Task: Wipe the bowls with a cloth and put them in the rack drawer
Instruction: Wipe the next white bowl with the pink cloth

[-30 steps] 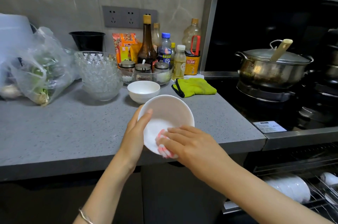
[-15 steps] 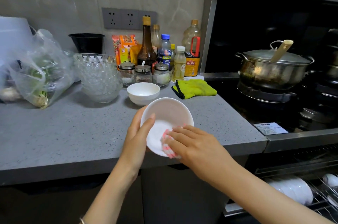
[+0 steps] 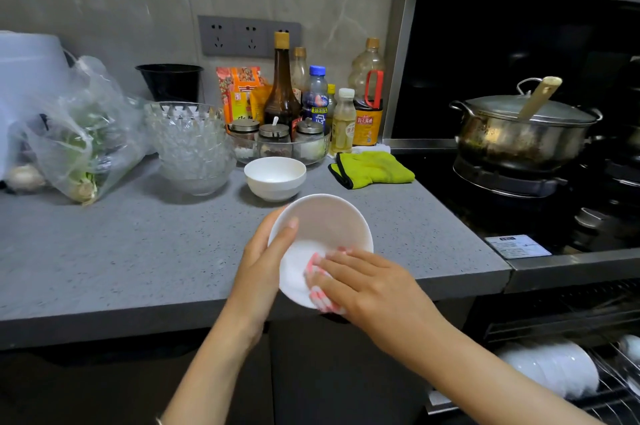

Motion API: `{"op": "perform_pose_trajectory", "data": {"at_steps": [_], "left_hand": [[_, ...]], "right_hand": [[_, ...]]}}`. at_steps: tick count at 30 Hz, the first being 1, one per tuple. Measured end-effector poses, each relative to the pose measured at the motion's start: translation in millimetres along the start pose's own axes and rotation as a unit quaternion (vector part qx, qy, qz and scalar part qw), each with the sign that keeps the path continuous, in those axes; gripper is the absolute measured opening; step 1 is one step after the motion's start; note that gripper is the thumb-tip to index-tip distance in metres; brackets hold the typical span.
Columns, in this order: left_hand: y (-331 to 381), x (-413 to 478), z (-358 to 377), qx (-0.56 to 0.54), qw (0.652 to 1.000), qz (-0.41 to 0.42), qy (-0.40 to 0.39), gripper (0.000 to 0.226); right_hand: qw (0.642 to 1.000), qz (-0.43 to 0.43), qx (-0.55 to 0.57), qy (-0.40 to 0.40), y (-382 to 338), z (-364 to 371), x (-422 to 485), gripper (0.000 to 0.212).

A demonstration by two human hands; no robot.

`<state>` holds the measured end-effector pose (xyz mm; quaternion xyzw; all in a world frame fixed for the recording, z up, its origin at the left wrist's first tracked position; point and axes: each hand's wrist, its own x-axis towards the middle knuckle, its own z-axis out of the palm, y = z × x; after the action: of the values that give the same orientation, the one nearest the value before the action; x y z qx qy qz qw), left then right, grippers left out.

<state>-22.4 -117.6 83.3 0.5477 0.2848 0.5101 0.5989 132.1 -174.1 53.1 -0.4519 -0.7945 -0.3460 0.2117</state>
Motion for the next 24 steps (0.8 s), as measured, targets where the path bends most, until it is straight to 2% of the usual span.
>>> {"op": "perform_pose_trajectory", "data": {"at_steps": [4,6,10,13,14,16,18,20,24], "left_hand": [[-13.3,-10.8,21.3,-0.075,0.993,-0.055,0.072,0.035],[-13.4,-11.2,21.6,-0.066,0.992,-0.056,0.094,0.031],[-2.2,-0.8,4.1,-0.025,0.998,-0.025,0.043,0.024],[-2.5,-1.3,3.1,-0.027,0.999,0.0,0.033,0.023],[-4.8,-3.4,7.1,-0.044,0.998,-0.005,0.046,0.023],[-10.7,-7.7,17.7,-0.075,0.994,-0.017,0.078,0.024],[-12.9,-9.3,22.9,-0.081,0.992,-0.024,0.092,0.02],[-8.8,-6.3,17.2,-0.047,0.996,-0.014,0.071,0.017],[2.0,1.0,-0.8,0.021,1.0,0.015,0.007,0.021]], "right_hand": [[0.995,0.095,0.021,0.038,-21.9,1.6,16.9,0.008],[0.994,0.088,0.033,0.058,-25.1,4.8,19.7,0.004],[0.999,0.004,0.012,0.038,-4.9,6.5,6.2,0.017],[0.999,0.003,-0.034,0.025,4.8,1.5,6.1,0.027],[0.999,0.011,-0.034,0.031,1.0,1.0,9.1,0.027],[0.998,0.04,-0.01,0.055,-10.2,1.8,15.1,0.012],[0.995,0.069,0.023,0.069,-20.2,1.9,19.8,0.021],[0.995,0.057,0.045,0.069,-17.5,1.7,15.7,0.008],[1.0,-0.01,-0.019,0.011,4.0,-2.9,1.8,0.022]]}}
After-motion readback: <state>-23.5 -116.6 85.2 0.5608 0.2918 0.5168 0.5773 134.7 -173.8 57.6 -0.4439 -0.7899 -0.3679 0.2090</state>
